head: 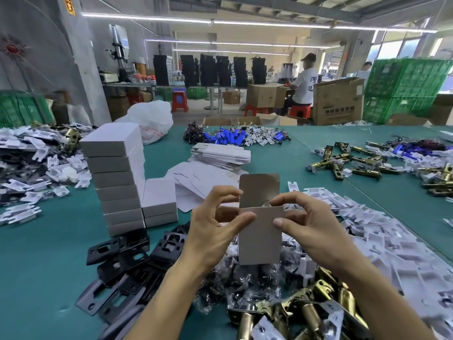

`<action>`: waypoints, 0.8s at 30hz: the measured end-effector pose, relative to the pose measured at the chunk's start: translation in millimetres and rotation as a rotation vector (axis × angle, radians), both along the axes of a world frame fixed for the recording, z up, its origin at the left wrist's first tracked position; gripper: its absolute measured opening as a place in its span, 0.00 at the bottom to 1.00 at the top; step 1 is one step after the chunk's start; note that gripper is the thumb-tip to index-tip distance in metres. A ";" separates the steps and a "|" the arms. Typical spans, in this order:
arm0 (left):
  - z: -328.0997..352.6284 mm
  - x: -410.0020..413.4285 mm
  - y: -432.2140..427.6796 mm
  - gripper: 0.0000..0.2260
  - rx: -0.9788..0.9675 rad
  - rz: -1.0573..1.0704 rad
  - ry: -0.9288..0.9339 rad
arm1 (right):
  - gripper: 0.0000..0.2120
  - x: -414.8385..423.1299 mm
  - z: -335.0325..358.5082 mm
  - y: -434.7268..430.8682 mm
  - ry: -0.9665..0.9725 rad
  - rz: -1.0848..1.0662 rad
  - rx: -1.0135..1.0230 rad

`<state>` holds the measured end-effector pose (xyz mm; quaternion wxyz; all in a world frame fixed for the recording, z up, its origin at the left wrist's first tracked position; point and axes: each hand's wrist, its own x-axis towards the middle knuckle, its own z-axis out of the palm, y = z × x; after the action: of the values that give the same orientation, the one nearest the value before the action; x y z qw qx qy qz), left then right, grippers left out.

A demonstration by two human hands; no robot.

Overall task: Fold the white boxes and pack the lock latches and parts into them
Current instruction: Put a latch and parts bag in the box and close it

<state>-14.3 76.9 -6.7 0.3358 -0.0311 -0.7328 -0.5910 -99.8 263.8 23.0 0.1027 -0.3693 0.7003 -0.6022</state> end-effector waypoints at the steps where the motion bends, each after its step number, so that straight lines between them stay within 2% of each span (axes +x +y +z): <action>1: -0.5 0.3 -0.6 0.17 0.010 0.004 -0.013 | 0.15 0.5 0.5 -0.7 0.020 0.010 0.014; 4: -3.2 -0.3 -1.8 0.13 -0.015 0.029 -0.042 | 0.21 2.4 2.7 -1.5 0.113 0.015 0.066; 6: -3.8 -0.5 -1.7 0.11 -0.031 0.031 -0.054 | 0.22 3.3 4.1 -1.3 0.241 -0.017 0.140; 11: -2.0 0.8 1.4 0.11 -0.019 -0.023 -0.109 | 0.11 3.1 7.1 -0.9 0.458 -0.062 0.415; 17: -0.4 1.1 3.0 0.10 -0.019 -0.116 -0.177 | 0.06 4.0 9.0 -1.0 0.536 -0.071 0.585; 20: -0.9 0.7 3.9 0.10 -0.036 -0.126 -0.192 | 0.05 3.7 9.5 -0.2 0.511 -0.051 0.511; 24: 0.1 1.4 2.7 0.13 0.014 -0.118 -0.191 | 0.20 4.9 7.7 3.8 0.409 -0.039 0.282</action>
<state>-12.9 79.7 -6.6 0.2294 -0.0152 -0.7541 -0.6152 -94.9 267.6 30.8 -0.0023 -0.4521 0.7905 -0.4131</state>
